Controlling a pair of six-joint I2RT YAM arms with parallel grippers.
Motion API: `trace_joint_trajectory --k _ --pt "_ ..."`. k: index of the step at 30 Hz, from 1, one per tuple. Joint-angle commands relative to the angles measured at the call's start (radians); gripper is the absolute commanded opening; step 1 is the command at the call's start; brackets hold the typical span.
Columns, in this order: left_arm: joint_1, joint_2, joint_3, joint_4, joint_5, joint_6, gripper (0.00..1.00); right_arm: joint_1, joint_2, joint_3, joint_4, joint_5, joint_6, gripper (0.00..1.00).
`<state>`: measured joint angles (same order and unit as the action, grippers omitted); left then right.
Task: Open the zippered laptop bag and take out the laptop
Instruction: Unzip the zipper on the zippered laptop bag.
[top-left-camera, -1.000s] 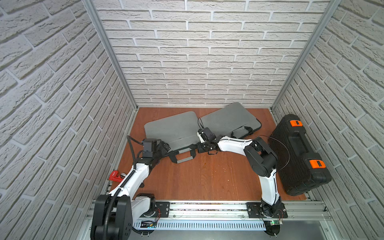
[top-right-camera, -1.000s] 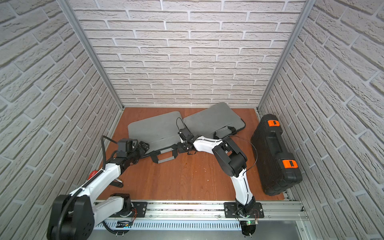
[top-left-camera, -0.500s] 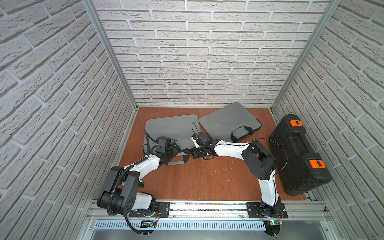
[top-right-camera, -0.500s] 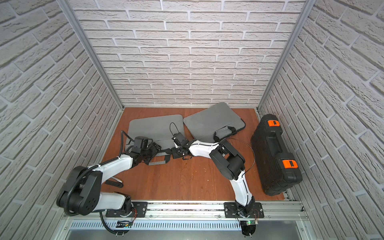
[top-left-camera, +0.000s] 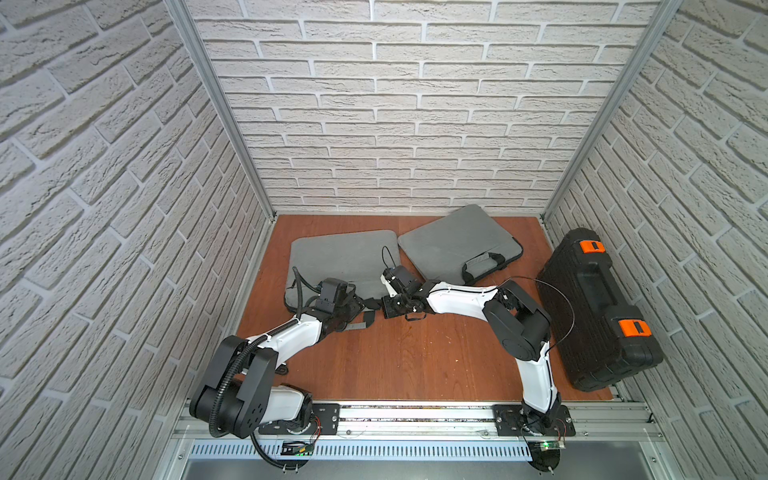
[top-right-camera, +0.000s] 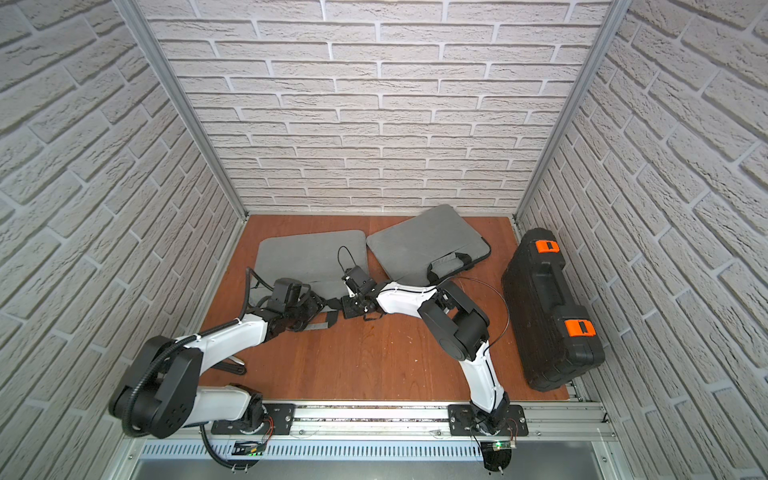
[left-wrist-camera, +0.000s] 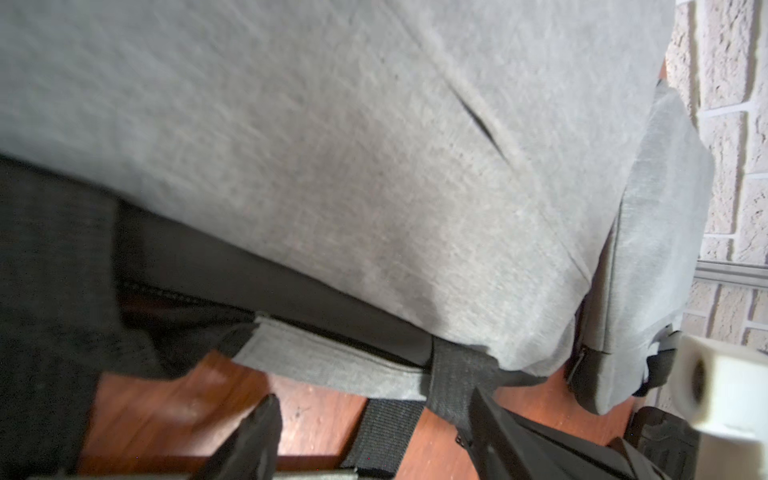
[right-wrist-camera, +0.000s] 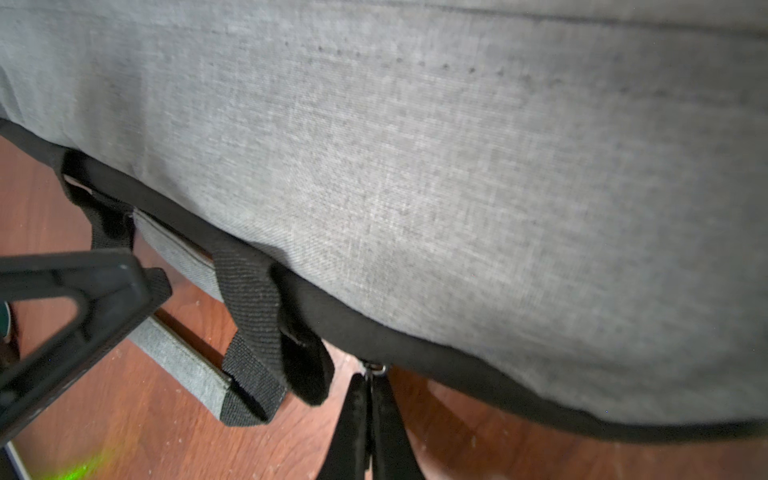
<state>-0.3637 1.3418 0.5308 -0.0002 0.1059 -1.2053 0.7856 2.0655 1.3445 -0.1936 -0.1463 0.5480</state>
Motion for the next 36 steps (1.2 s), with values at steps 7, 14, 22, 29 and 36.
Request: trace_joint_trajectory --k 7,14,22,29,36 --pt "-0.043 0.109 0.034 0.074 0.053 -0.009 0.85 0.026 -0.042 0.021 0.045 -0.061 0.032 0.06" --pt "-0.051 0.176 0.028 0.136 0.081 -0.031 0.69 0.029 -0.038 0.028 0.059 -0.076 0.039 0.06" --pt "-0.05 0.201 0.011 0.164 0.065 -0.05 0.33 0.028 -0.054 0.01 0.048 -0.058 0.031 0.06" --pt "-0.032 0.182 0.005 0.145 0.045 -0.04 0.16 0.019 -0.079 -0.013 0.004 -0.006 0.008 0.06" --pt "-0.01 0.163 -0.001 0.133 0.038 -0.03 0.08 -0.006 -0.124 -0.051 -0.011 0.028 0.0 0.06"
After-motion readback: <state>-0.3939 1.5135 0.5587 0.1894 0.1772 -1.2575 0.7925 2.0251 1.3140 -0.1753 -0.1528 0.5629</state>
